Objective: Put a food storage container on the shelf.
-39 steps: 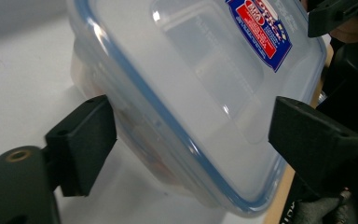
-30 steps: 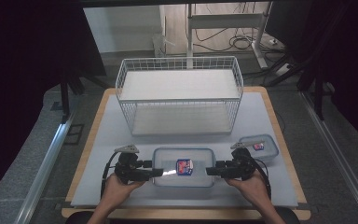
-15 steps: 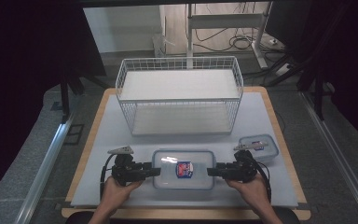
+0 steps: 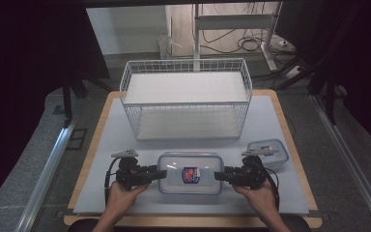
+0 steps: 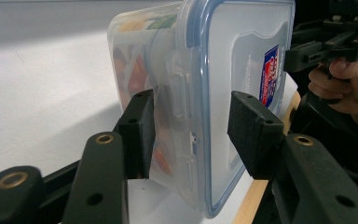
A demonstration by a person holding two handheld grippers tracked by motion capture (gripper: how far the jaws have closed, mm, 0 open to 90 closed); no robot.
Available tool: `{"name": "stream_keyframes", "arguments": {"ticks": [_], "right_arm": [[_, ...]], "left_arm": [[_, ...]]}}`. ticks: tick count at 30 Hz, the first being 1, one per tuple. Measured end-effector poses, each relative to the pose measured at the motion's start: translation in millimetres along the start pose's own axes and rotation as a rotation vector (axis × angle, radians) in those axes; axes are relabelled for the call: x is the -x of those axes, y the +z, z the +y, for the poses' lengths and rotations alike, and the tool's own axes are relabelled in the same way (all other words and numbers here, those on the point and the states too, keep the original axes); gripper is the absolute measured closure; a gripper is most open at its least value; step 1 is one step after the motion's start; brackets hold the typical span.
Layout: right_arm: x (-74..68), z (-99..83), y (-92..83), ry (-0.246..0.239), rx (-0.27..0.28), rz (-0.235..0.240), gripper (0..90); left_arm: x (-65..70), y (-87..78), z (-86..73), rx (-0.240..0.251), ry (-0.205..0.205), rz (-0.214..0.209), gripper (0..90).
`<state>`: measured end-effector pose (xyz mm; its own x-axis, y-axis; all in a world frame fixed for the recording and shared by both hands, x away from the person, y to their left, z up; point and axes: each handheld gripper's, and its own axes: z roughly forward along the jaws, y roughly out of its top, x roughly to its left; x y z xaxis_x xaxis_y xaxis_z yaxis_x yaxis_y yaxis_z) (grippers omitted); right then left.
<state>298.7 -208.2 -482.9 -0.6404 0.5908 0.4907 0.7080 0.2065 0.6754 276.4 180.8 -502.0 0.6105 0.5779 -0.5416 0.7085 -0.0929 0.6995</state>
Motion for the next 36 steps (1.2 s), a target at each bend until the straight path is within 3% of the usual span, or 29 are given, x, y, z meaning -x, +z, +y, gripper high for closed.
{"name": "stream_keyframes", "arguments": {"ticks": [15,24,36], "right_arm": [[-9.6,28.2,-11.4,-0.046,0.073,0.007,50.5],[-18.0,56.9,-21.9,-0.087,0.108,0.012,50.6],[-20.5,82.5,-25.8,-0.105,0.125,0.021,50.6]], "left_arm": [[11.7,-16.3,30.1,0.057,0.059,0.017,52.2],[22.3,-30.6,60.0,0.077,0.103,0.034,52.2],[24.2,-39.5,81.2,0.094,0.108,0.044,52.2]]}}
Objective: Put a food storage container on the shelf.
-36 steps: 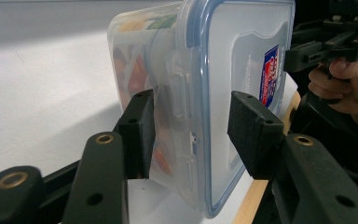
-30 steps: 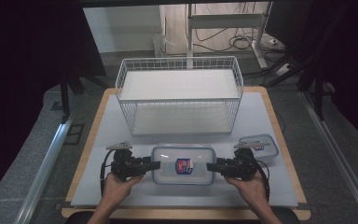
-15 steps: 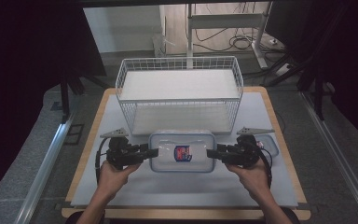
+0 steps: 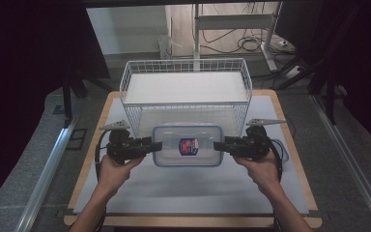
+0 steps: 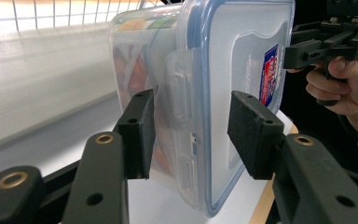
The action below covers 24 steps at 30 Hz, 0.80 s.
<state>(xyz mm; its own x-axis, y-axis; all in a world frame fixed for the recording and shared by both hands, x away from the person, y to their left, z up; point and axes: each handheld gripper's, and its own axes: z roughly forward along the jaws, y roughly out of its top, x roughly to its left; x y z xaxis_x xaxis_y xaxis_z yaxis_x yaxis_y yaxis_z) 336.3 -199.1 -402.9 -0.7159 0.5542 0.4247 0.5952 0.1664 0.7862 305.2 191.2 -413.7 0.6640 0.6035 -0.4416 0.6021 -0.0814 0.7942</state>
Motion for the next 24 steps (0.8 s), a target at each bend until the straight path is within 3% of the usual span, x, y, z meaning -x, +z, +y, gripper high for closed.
{"name": "stream_keyframes", "arguments": {"ticks": [24], "right_arm": [[-2.1,59.7,-5.7,-0.018,0.036,0.011,50.5]], "left_arm": [[2.4,-15.4,60.6,0.02,0.023,0.024,52.1]]}}
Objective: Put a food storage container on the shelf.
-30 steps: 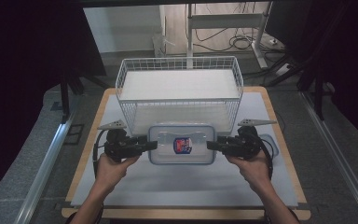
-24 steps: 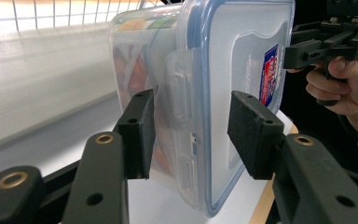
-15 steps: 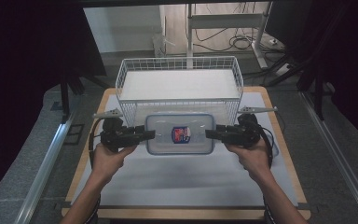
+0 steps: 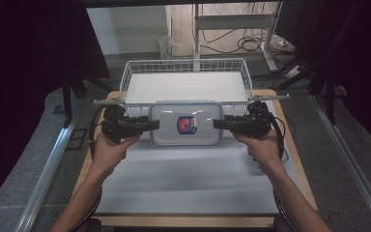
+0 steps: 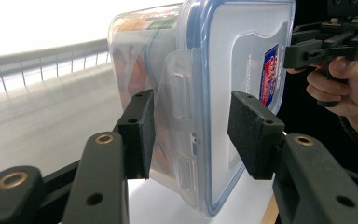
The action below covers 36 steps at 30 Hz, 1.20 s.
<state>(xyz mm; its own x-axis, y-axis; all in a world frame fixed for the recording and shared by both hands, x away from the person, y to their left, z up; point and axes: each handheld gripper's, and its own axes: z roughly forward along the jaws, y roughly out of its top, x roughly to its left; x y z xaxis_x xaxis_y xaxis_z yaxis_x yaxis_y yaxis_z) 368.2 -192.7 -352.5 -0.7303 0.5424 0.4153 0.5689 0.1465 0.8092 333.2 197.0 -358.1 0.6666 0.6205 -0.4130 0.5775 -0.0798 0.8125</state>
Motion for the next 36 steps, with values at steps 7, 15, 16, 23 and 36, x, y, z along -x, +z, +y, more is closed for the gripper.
{"name": "stream_keyframes", "arguments": {"ticks": [7,15,16,23,36], "right_arm": [[-0.3,18.7,1.4,-0.008,0.001,-0.003,50.5],[1.9,35.7,3.8,-0.003,0.014,-0.008,50.4],[2.0,38.3,4.0,-0.005,0.013,-0.009,50.4],[5.6,56.9,6.8,0.001,0.013,-0.015,50.3],[23.4,84.6,14.1,0.027,0.04,-0.009,50.0]], "left_arm": [[-4.5,-3.6,17.9,-0.003,0.003,0.0,52.2],[-11.5,-3.8,32.6,0.005,-0.011,-0.007,52.2],[-12.7,-3.7,34.6,0.009,-0.013,-0.01,52.1],[-20.7,-2.2,49.7,0.013,-0.027,-0.013,52.2],[-32.9,4.6,82.0,0.005,-0.029,0.001,52.1]]}}
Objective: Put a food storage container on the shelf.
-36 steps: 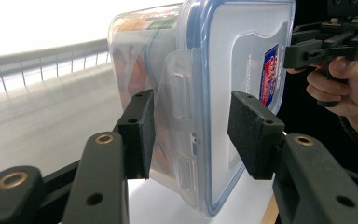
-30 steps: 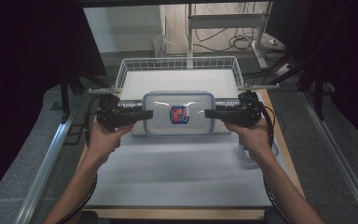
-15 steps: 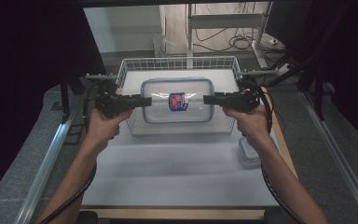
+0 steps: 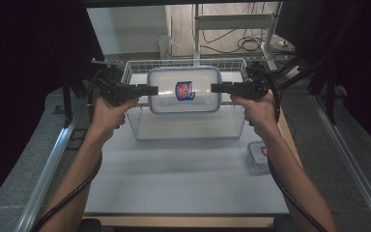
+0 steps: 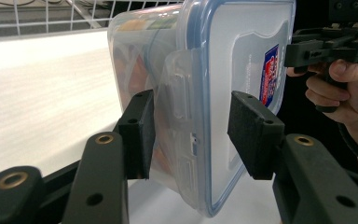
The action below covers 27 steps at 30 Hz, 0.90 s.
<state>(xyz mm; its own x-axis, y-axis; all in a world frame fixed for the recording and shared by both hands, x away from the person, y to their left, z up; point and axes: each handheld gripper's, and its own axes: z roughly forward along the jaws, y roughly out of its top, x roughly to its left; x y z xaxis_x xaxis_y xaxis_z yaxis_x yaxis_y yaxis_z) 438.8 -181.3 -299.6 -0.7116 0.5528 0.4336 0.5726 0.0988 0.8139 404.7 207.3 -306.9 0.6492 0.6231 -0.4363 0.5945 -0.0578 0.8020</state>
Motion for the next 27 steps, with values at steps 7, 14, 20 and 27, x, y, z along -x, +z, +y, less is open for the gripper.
{"name": "stream_keyframes", "arguments": {"ticks": [7,14,20,27], "right_arm": [[10.0,11.0,4.2,0.024,0.016,-0.009,50.1],[15.4,18.4,8.1,0.04,0.014,-0.013,50.0],[23.0,19.8,12.7,0.065,0.008,-0.007,50.2],[29.4,21.2,16.3,0.071,0.024,0.001,49.9]], "left_arm": [[-10.4,8.1,13.4,-0.006,-0.021,-0.009,52.1],[-17.8,12.1,20.4,-0.006,-0.036,-0.009,51.9],[-24.8,16.7,21.8,-0.008,-0.071,-0.011,51.7],[-26.5,19.2,22.5,0.008,-0.066,0.003,50.8]]}}
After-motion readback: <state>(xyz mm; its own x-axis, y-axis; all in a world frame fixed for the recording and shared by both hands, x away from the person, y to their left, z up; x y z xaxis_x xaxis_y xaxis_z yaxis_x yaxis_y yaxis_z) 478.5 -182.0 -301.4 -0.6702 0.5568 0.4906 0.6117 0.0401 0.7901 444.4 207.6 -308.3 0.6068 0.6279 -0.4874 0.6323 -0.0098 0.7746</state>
